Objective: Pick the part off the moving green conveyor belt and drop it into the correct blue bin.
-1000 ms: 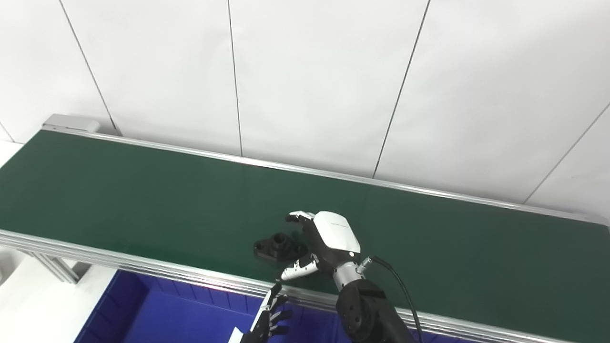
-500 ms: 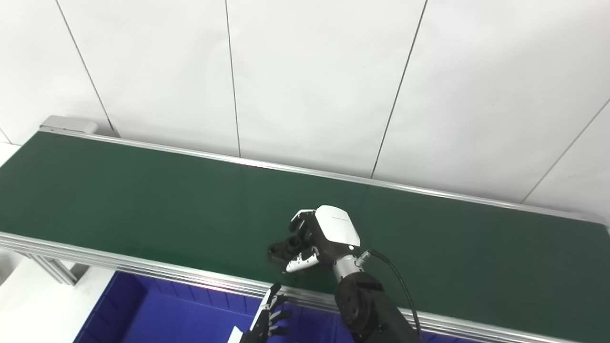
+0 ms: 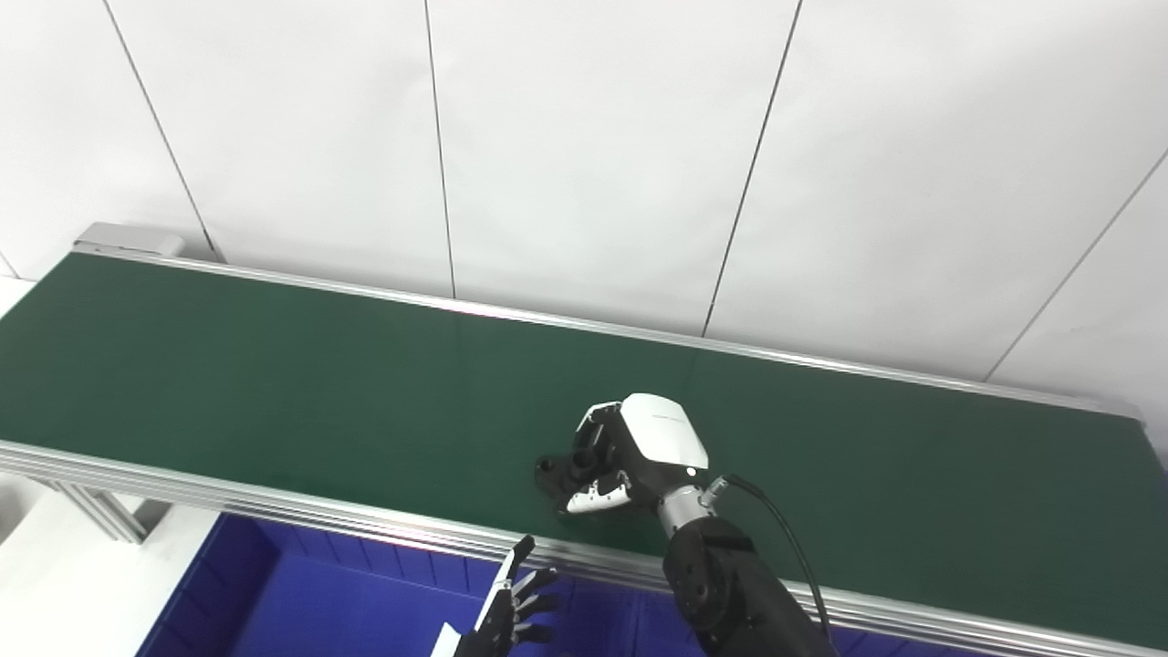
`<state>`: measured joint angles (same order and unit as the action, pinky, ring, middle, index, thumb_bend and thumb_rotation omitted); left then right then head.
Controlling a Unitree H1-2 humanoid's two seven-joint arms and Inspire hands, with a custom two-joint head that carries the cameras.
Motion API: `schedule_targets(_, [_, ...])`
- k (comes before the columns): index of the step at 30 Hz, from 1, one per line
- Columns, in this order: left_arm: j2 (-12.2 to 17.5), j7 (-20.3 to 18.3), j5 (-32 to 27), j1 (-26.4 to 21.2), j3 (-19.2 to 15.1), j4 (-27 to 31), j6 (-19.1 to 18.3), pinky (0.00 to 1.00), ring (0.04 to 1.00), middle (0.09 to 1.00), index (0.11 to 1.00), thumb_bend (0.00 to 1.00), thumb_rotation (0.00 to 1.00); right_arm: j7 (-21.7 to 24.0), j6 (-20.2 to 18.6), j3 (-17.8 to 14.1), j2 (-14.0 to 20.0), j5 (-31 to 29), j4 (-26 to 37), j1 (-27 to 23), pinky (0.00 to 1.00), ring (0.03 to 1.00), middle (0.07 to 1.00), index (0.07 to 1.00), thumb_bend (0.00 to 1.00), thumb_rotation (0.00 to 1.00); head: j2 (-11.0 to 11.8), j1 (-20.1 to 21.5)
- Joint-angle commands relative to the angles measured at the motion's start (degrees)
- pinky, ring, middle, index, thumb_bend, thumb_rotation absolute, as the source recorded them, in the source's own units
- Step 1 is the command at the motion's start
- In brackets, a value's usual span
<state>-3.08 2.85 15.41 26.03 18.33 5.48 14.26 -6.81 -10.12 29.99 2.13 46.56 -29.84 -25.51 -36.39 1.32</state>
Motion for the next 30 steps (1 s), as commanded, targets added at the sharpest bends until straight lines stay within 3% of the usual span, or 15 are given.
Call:
schedule_targets(1, [-5.7, -0.1, -1.0, -0.2, 4.2, 2.6, 0.4, 0.7, 0.812, 0.886, 1.0, 0.62, 0.78, 4.5, -4.9, 1.7, 0.8, 1.4, -2.4, 2.1, 0.25, 0.344, 0.422, 0.501, 0.53, 0.0, 0.0, 0.3])
schedule_targets(6, [-5.4, -0.4, -1.8, -0.3, 4.0, 2.6, 0.3, 0.7, 0.809, 0.877, 1.0, 0.63, 0.78, 6.2, -4.9, 1.4, 2.1, 0.6, 0.5, 2.3, 0.27, 0.351, 0.421, 0.506, 0.53, 0.0, -0.2, 1.0])
schedule_targets(10, [-4.8, -1.0, -2.4, -0.4, 3.8, 3.0, 0.2, 0.71, 0.812, 0.878, 1.0, 0.62, 0.78, 6.5, -4.0, 0.1, 3.0, -1.0, 8.1, 4.2, 0.21, 0.291, 0.396, 0.505, 0.53, 0.0, -0.6, 2.3])
schedule_targets(13, [-4.4, -1.3, -2.9, -0.5, 3.4, 3.6, -0.2, 0.7, 0.813, 0.875, 1.0, 0.62, 0.8, 7.5, -4.9, -0.4, 3.0, -1.3, 14.8, 5.4, 0.15, 0.211, 0.464, 0.485, 0.53, 0.0, -0.8, 3.4])
schedule_targets(23, [-2.3, -2.7, -4.2, -1.0, 2.0, 4.9, -1.4, 0.71, 0.816, 0.874, 1.0, 0.62, 0.88, 11.4, -9.5, -2.3, 3.8, 4.4, 32.7, 7.4, 0.16, 0.224, 0.47, 0.483, 0.53, 0.0, -1.9, 8.5])
schedule_targets(30, [-0.4, -4.1, -5.1, -0.7, 0.7, 7.7, -2.7, 0.73, 0.825, 0.878, 1.0, 0.62, 0.94, 20.2, -14.4, -3.5, 6.4, 10.0, 43.5, 10.1, 0.15, 0.222, 0.47, 0.484, 0.53, 0.0, -4.2, 13.9])
